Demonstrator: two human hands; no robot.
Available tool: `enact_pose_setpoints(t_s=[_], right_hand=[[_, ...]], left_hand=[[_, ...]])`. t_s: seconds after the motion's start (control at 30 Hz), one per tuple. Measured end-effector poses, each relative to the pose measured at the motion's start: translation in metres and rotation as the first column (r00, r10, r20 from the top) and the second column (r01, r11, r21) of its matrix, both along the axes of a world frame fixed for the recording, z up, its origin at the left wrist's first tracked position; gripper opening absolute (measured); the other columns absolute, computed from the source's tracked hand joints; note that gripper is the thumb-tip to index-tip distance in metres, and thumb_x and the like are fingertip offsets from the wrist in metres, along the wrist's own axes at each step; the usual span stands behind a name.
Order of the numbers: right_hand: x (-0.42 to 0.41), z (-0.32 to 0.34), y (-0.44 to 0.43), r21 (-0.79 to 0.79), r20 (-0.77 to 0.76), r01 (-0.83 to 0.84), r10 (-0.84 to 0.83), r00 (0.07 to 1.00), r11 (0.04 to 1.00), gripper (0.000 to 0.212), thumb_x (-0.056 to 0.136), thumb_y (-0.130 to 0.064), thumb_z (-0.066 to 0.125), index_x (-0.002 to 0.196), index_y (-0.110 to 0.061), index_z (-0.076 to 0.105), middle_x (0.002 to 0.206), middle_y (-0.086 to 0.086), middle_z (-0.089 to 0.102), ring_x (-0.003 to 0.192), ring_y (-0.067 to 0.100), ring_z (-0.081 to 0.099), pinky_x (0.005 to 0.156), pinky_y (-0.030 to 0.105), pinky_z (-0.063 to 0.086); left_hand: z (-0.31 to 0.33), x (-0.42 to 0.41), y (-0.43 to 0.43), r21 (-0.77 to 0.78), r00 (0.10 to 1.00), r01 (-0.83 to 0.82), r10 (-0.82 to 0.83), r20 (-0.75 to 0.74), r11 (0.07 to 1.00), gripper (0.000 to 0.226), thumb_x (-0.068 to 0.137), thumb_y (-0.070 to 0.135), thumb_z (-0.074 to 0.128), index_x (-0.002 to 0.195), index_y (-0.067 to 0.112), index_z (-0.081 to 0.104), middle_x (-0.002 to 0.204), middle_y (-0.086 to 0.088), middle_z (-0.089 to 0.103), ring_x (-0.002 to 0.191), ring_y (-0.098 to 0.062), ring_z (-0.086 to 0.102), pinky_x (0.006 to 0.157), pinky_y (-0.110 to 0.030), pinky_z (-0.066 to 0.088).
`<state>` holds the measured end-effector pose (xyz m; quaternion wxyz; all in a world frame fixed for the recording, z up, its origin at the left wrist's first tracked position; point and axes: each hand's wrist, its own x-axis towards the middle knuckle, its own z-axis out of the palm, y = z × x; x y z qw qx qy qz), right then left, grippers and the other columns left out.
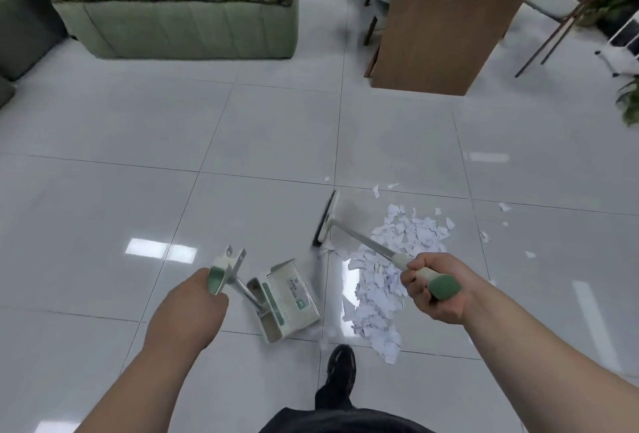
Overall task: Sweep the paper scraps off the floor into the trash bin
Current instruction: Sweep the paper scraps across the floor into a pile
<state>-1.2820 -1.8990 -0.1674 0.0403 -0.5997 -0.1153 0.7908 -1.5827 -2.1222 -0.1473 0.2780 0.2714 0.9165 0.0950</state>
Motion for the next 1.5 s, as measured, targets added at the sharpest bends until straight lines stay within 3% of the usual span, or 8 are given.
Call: enact_pose_setpoints(t_s=[0.2, 0.43, 0.6, 0.87, 1.1, 1.33, 1.5], right_hand=[[-0.02, -0.018, -0.077, -0.017, -0.074, -0.088, 0.086, 0.994, 0.996, 0.033, 0.078, -0.003, 0.051, 0.11, -0.011, 0.047, 0.062, 0.002, 0.05, 0.035, 0.012, 0.043, 0.029, 0.017, 0.035], [-0.015, -0.054, -0.15, -0.068, -0.04, -0.185, 0.183, 0.982, 0.98, 0.032, 0.078, -0.004, 0.052, 0.109, -0.008, 0.05, 0.064, 0.003, 0.052, 0.036, 0.013, 0.044, 0.03, 0.018, 0.036], [0.033, -0.063, -0.157, -0.059, 0.009, -0.108, 0.109, 0.994, 0.992, 0.029, 0.079, -0.005, 0.051, 0.109, -0.006, 0.05, 0.062, 0.002, 0.052, 0.033, 0.012, 0.046, 0.028, 0.017, 0.037], [0.109, -0.042, -0.154, 0.035, 0.154, -0.156, 0.149, 0.977, 0.987, 0.025, 0.072, -0.005, 0.054, 0.097, -0.008, 0.051, 0.062, 0.002, 0.054, 0.033, 0.012, 0.048, 0.03, 0.017, 0.04], [0.165, -0.023, -0.146, 0.075, 0.027, -0.2, 0.198, 0.98, 0.977, 0.032, 0.071, -0.006, 0.053, 0.103, -0.009, 0.049, 0.064, 0.001, 0.051, 0.034, 0.013, 0.046, 0.031, 0.016, 0.037], [0.229, -0.034, -0.144, 0.031, -0.134, -0.324, 0.326, 0.936, 0.945, 0.035, 0.077, -0.005, 0.048, 0.11, -0.014, 0.047, 0.063, 0.001, 0.048, 0.034, 0.013, 0.042, 0.032, 0.013, 0.03], [0.265, -0.043, -0.139, -0.007, -0.142, -0.495, 0.489, 0.861, 0.869, 0.029, 0.072, -0.007, 0.052, 0.099, -0.014, 0.048, 0.064, 0.0, 0.052, 0.037, 0.012, 0.044, 0.034, 0.014, 0.031]], left_hand=[[-0.001, 0.011, -0.096, 0.04, 0.993, -0.113, 0.112, 0.023, 0.993, 0.013, 0.087, 0.013, 0.05, 0.084, 0.025, 0.054, 0.074, -0.006, 0.064, 0.069, -0.026, 0.061, 0.058, -0.03, 0.044], [-0.016, 0.04, -0.193, 0.03, 0.981, -0.193, 0.193, 0.012, 0.981, 0.008, 0.087, 0.014, 0.052, 0.089, 0.017, 0.059, 0.073, -0.007, 0.063, 0.07, -0.028, 0.061, 0.061, -0.032, 0.045], [-0.017, 0.066, -0.234, 0.036, 0.979, -0.205, 0.204, 0.022, 0.978, 0.011, 0.088, 0.014, 0.053, 0.093, 0.018, 0.063, 0.072, -0.006, 0.064, 0.068, -0.026, 0.06, 0.058, -0.03, 0.043], [-0.009, 0.118, -0.241, 0.046, 0.985, -0.171, 0.169, 0.046, 0.984, 0.007, 0.089, 0.014, 0.053, 0.086, 0.015, 0.059, 0.075, -0.006, 0.063, 0.068, -0.023, 0.058, 0.056, -0.029, 0.04], [-0.001, 0.177, -0.223, 0.043, 0.987, -0.158, 0.158, 0.001, 0.987, 0.017, 0.09, 0.013, 0.052, 0.078, 0.026, 0.053, 0.076, -0.005, 0.063, 0.07, -0.023, 0.059, 0.057, -0.03, 0.04], [0.015, 0.279, -0.209, 0.029, 0.972, -0.214, 0.216, -0.096, 0.976, 0.011, 0.089, 0.014, 0.056, 0.079, 0.019, 0.055, 0.071, -0.01, 0.063, 0.066, -0.026, 0.059, 0.058, -0.031, 0.041], [0.023, 0.362, -0.201, -0.008, 0.959, -0.268, 0.266, -0.098, 0.963, 0.007, 0.087, 0.012, 0.054, 0.081, 0.012, 0.056, 0.069, -0.013, 0.061, 0.06, -0.028, 0.053, 0.055, -0.031, 0.038]])
